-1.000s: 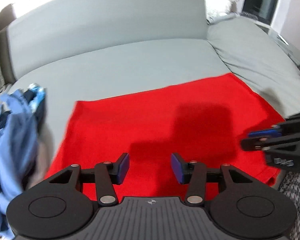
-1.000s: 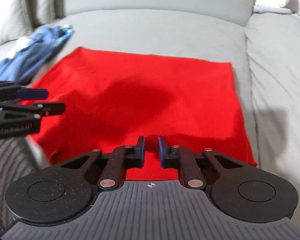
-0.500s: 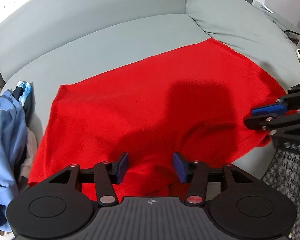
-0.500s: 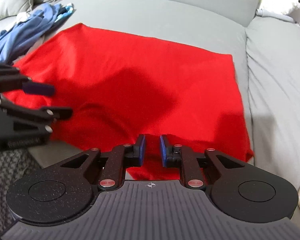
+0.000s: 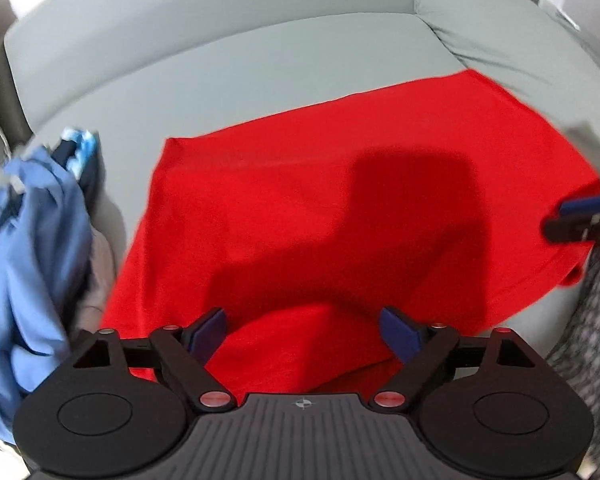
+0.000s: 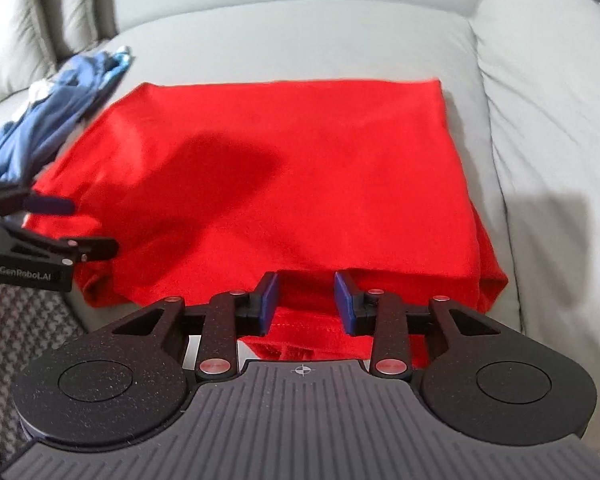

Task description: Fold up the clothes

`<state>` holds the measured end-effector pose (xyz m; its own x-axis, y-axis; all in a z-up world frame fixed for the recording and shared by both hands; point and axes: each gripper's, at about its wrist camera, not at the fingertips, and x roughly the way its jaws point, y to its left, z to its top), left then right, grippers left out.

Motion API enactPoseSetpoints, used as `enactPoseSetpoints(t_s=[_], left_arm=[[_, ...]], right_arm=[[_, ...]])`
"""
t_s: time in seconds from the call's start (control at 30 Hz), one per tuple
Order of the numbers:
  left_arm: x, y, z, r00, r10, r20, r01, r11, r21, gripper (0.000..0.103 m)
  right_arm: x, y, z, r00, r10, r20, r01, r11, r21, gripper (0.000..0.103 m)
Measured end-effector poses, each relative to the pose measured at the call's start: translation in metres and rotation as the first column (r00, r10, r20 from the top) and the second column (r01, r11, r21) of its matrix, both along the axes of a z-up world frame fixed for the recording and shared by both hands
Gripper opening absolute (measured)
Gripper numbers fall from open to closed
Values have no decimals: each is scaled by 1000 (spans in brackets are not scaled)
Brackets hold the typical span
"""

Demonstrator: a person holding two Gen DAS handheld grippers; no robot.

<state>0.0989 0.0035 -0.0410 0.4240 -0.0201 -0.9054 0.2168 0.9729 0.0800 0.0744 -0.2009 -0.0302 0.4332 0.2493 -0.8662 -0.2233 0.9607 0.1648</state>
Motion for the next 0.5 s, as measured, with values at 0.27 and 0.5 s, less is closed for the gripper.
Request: enactPoseSetpoints(t_s=[0.27, 0.5], left_arm=[[0, 10, -11, 995, 101, -1, -101, 995, -20, 103], [-6, 11, -13, 994, 108, 19, -108, 994, -3, 103]], right_arm=[[5, -1, -14, 1000, -8, -28, 8, 1000, 13, 51], [-2, 18, -14, 998, 64, 5, -64, 993, -97, 57]])
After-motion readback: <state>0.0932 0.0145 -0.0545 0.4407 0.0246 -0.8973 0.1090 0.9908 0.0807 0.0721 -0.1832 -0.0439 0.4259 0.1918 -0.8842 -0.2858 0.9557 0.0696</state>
